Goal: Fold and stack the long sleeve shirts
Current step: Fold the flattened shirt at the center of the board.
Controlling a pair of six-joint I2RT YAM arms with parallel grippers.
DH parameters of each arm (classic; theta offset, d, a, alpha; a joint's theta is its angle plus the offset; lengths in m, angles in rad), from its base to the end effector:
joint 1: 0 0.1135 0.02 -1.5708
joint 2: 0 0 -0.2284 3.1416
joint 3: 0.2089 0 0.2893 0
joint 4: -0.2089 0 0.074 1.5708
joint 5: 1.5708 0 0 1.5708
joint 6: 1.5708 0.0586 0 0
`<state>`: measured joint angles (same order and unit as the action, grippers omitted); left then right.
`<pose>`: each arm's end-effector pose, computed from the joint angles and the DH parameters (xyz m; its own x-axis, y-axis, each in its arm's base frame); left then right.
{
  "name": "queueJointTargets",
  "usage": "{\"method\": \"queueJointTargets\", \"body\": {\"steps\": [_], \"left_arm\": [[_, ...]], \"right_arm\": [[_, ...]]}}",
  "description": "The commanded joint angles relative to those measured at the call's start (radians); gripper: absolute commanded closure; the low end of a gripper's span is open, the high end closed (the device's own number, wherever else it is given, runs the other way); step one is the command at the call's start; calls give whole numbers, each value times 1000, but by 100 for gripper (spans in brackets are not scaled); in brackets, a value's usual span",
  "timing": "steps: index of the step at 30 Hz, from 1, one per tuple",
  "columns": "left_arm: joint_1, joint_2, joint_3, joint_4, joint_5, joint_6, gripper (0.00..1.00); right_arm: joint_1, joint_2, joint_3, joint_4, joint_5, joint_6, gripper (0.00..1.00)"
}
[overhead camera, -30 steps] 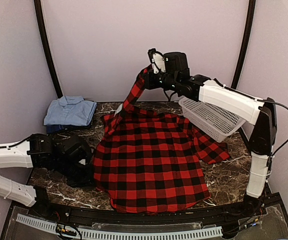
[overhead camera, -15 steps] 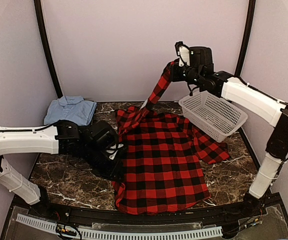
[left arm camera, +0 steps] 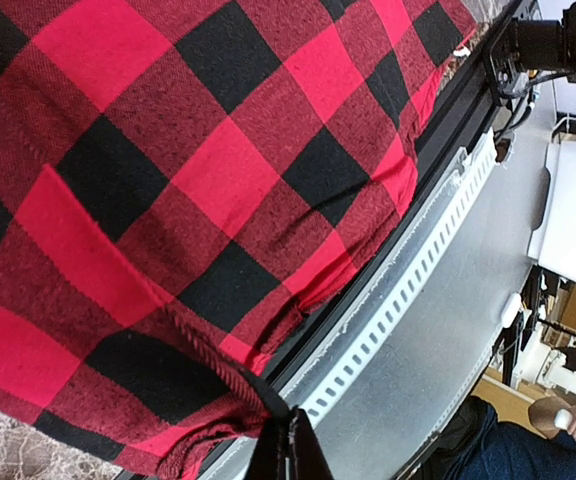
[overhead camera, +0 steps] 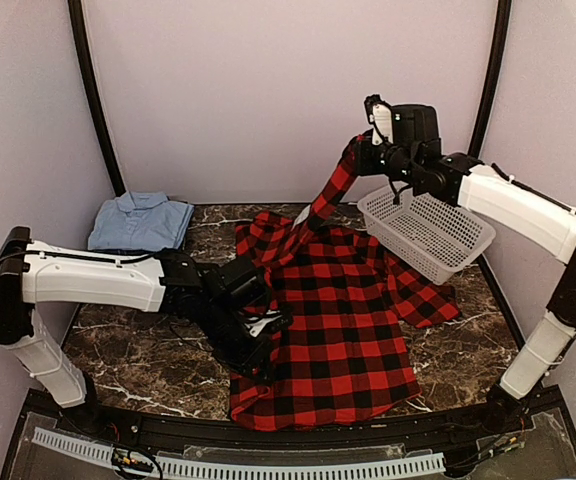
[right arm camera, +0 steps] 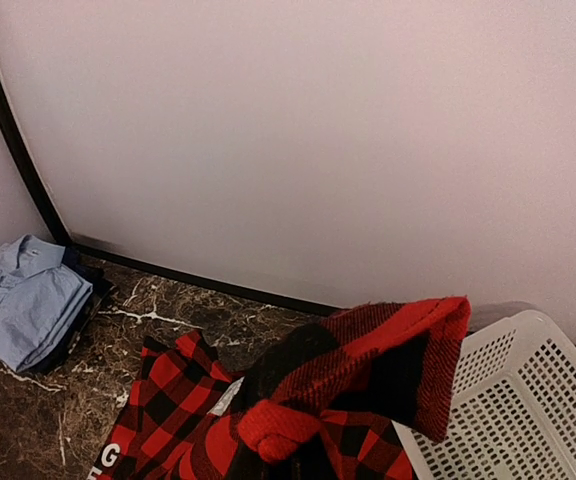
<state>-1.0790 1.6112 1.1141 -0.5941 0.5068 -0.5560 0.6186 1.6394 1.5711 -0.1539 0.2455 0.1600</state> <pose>0.1470 -0.3346 0.1484 -0.8184 0.5505 -0.1646 0.5233 0.5957 -0.6093 0.3746 0.2492 0.3531 -0.2361 0.0216 -0.9715 -0.3360 0.9363 0.1025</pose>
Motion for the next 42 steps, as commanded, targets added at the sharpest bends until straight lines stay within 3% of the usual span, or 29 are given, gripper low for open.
{"method": "queueJointTargets", "body": {"steps": [1, 17, 25, 35, 42], "left_arm": [[-7, 16, 31, 29, 65, 41, 100], [-12, 38, -27, 66, 139, 51, 100], [-14, 58, -61, 75, 157, 56, 100], [-14, 85, -64, 81, 167, 71, 99], [-10, 46, -31, 52, 169, 100, 70]], "right_arm": [[-7, -55, -28, 51, -6, 22, 100], [-7, -145, -136, 67, 43, 13, 100], [-8, -134, -96, 75, 71, -21, 100], [11, -225, -229, 96, 39, 4, 100], [27, -269, -360, 101, -39, 12, 100]]}}
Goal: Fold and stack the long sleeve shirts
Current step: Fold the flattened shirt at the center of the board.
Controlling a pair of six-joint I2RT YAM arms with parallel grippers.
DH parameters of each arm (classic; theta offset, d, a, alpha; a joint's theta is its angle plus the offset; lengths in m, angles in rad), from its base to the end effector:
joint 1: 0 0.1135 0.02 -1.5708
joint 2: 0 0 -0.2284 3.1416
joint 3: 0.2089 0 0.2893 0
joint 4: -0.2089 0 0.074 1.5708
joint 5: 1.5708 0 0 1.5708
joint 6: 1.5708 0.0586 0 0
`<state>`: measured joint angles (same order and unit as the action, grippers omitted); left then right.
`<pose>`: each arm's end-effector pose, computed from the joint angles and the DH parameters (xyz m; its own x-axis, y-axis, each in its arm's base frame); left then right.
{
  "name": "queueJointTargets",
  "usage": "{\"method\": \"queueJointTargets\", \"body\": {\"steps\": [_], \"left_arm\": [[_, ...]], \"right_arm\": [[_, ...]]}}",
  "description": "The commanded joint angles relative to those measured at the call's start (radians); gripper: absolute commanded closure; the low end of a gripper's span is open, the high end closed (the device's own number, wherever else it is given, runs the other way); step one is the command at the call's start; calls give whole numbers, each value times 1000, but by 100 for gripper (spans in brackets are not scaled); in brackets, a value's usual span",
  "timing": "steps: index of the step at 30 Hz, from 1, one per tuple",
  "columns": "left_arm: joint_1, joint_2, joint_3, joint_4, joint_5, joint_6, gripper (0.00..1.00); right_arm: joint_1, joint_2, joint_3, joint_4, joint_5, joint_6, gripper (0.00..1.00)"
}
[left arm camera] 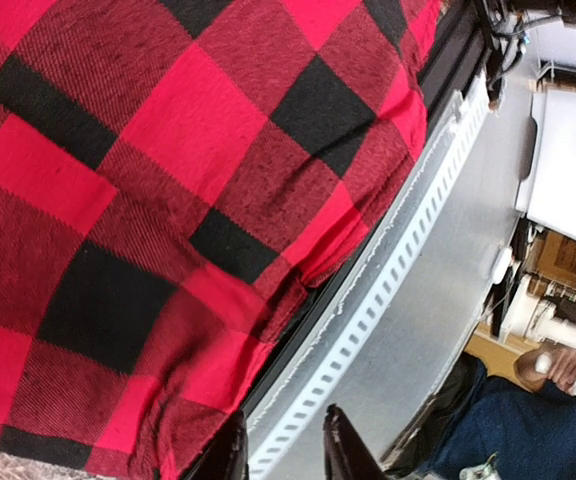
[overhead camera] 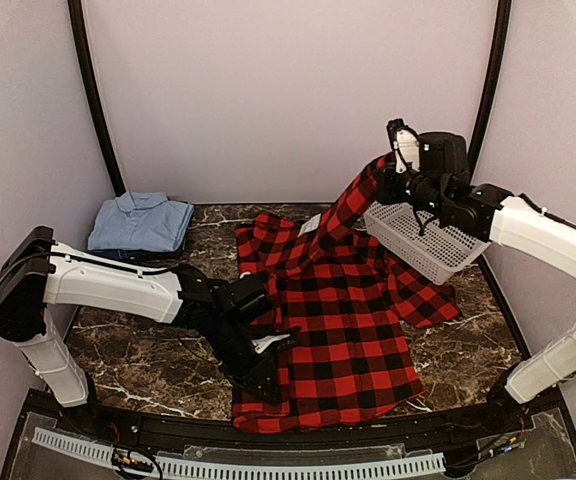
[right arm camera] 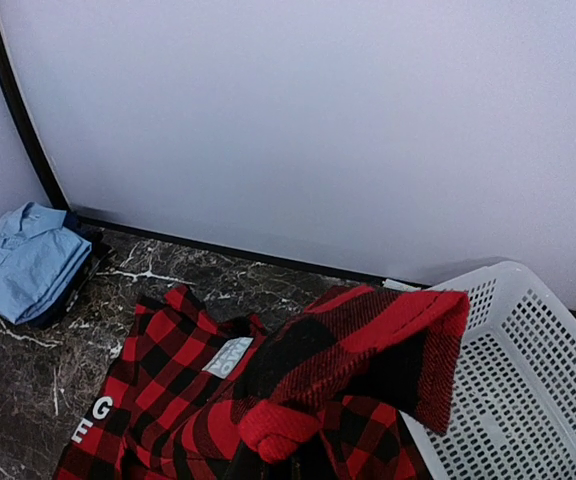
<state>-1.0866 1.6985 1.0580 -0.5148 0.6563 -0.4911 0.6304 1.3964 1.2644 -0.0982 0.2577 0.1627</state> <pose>0.1361 -0.3357 0.1088 -0.7603 0.6429 -0.0927 0.5186 0.5148 -0.6827 0.3287 0.2214 0.3308 -0.2417 0.0175 -0.9702 -0.3348 0.9369 0.1003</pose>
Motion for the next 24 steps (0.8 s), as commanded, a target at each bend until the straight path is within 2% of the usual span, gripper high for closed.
{"method": "queueJointTargets", "body": {"steps": [1, 7, 12, 16, 19, 24], "left_arm": [[-1, -56, 45, -35, 20, 39, 67], [91, -107, 128, -42, 2, 30, 63], [249, -98, 206, -38, -216, -24, 65], [341, -10, 311, -16, -375, -32, 65], [399, 99, 383, 50, -437, -39, 66], [475, 302, 513, 135, -512, -58, 75]], "right_arm": [[18, -29, -69, 47, -71, 9, 100], [62, -21, -119, 55, -197, -21, 100], [91, -11, -140, 66, -276, -25, 100], [104, 1, -152, 69, -324, -19, 100], [113, 10, -155, 60, -342, -6, 100], [120, 10, -170, 61, -378, 20, 100]]}}
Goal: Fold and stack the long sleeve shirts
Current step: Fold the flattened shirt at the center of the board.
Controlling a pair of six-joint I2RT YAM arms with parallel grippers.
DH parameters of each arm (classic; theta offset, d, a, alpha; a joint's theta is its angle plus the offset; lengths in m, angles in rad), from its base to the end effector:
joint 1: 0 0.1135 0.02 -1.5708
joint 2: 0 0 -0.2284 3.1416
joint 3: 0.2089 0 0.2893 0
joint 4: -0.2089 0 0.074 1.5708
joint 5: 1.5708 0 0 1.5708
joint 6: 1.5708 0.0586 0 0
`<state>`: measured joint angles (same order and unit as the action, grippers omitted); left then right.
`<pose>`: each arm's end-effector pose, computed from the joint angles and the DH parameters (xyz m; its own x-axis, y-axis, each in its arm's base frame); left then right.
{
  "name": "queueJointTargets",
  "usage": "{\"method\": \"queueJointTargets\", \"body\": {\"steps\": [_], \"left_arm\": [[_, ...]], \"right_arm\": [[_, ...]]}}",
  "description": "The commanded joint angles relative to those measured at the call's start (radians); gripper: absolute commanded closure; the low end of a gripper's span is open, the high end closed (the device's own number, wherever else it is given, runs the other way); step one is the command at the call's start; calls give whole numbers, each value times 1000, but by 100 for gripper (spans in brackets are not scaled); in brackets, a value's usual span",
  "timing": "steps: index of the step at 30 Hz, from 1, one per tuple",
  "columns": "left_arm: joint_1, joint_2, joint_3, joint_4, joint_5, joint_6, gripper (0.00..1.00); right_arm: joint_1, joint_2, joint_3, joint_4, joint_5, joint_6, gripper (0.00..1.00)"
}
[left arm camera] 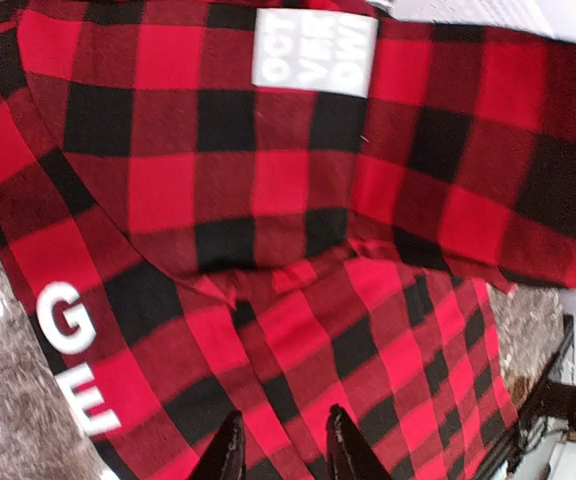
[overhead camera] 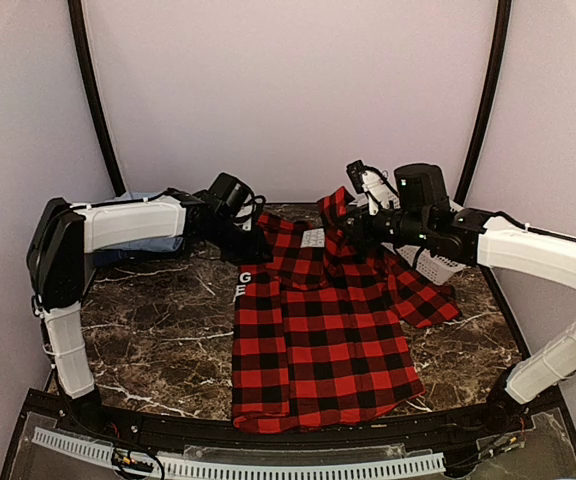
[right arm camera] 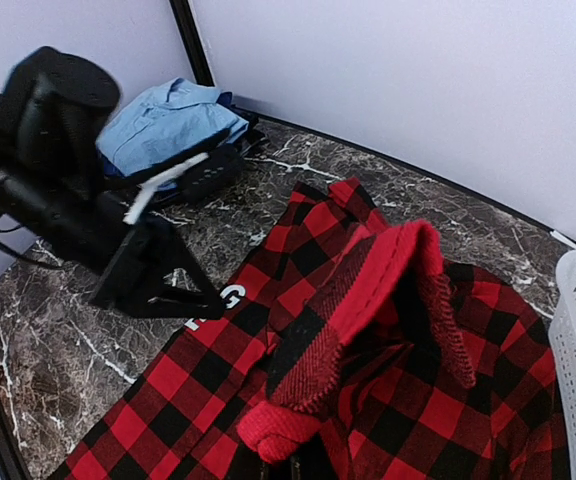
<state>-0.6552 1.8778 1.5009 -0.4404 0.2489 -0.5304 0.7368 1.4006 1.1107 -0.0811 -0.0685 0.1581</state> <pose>0.3589 -0.2940 0.1875 -0.8652 0.0465 -0.4993 0.3322 0.7991 -0.5011 0.2885 0.2671 0.2672 -0.3781 -0.1310 -0.9164 -0.6664 0.7257 0.1712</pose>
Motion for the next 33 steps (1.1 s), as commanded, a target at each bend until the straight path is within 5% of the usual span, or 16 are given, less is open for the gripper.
{"method": "queueJointTargets", "body": {"steps": [1, 9, 19, 33], "left_arm": [[64, 148, 84, 66, -124, -20, 76], [153, 365, 227, 144, -118, 8, 77], [203, 615, 480, 58, -119, 1, 78], [246, 659, 627, 27, -8, 1, 76]], "right_arm": [[13, 7, -17, 44, -62, 29, 100], [22, 21, -27, 54, -135, 61, 100], [34, 88, -2, 49, -167, 70, 100], [140, 235, 83, 0, -209, 73, 100]]}}
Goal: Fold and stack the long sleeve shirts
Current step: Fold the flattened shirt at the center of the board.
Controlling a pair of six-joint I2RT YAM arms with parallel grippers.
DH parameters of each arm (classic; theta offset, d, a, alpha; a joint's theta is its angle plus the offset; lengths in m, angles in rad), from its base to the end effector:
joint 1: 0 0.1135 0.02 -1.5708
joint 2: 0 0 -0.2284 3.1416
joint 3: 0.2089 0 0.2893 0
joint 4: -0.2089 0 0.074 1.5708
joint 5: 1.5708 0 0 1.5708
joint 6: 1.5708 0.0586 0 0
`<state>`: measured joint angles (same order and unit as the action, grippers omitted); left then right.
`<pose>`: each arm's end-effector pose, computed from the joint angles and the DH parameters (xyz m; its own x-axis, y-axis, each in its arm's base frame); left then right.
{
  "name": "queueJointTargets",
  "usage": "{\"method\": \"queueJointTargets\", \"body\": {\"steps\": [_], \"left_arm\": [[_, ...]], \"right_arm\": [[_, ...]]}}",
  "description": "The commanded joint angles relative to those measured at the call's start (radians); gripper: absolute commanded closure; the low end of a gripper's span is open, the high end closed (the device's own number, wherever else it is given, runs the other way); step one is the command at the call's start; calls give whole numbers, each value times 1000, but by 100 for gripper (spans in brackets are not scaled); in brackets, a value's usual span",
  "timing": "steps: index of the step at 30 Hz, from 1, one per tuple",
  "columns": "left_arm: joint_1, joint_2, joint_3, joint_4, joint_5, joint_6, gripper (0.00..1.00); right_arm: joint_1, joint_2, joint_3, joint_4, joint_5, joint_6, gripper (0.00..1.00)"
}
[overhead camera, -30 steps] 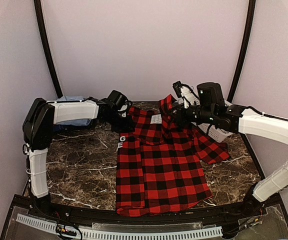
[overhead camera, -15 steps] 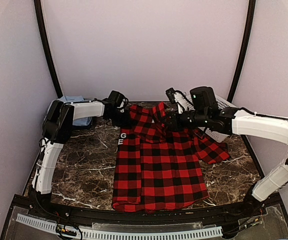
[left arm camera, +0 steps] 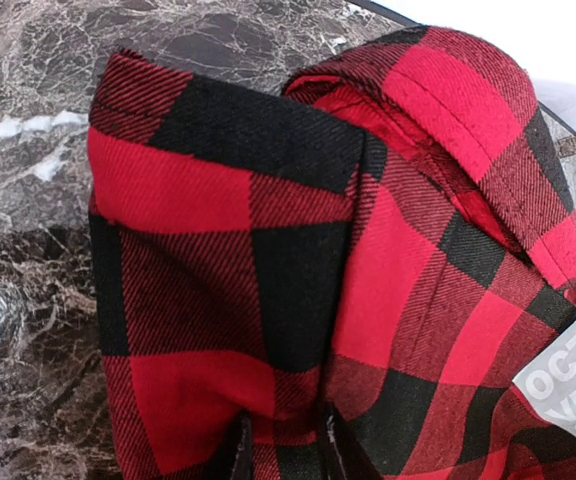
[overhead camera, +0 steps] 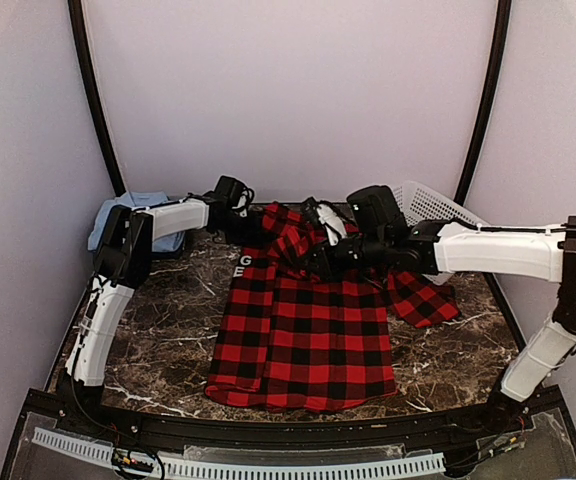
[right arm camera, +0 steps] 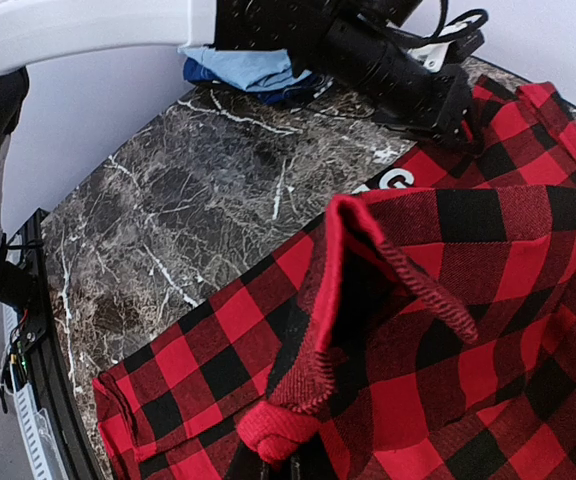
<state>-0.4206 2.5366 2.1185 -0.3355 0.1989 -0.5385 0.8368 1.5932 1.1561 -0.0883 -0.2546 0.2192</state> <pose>0.5308 -0.2501 0.0934 -0.8090 -0.1889 -0.5567 0.1362 0.8610 -0.4901 0.2704 0.3217 0.2108 -0.5159 -0.2577 -0.8170 -0.7708 0.5558 0.3114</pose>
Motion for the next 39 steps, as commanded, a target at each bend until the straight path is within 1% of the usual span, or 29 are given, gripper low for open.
{"method": "queueJointTargets", "body": {"steps": [1, 4, 8, 19, 27, 32, 39], "left_arm": [[12, -15, 9, -80, 47, 16, 76], [12, -50, 7, -88, 75, 29, 74], [13, -115, -39, -87, 97, 41, 71], [13, -290, -191, -122, 77, 47, 69], [13, -404, -355, -101, 72, 52, 69], [13, -441, -397, -101, 75, 51, 69], [13, -501, -474, -98, 82, 40, 69]], "right_arm": [[50, 63, 45, 7, -22, 16, 100], [75, 107, 60, 1, -20, 23, 100], [109, 166, 95, -2, -29, 32, 100], [185, 294, 135, -28, -49, 31, 100], [230, 308, 156, -16, -63, 52, 100], [264, 344, 180, -20, -61, 60, 100], [269, 396, 198, -12, -73, 80, 100]]}}
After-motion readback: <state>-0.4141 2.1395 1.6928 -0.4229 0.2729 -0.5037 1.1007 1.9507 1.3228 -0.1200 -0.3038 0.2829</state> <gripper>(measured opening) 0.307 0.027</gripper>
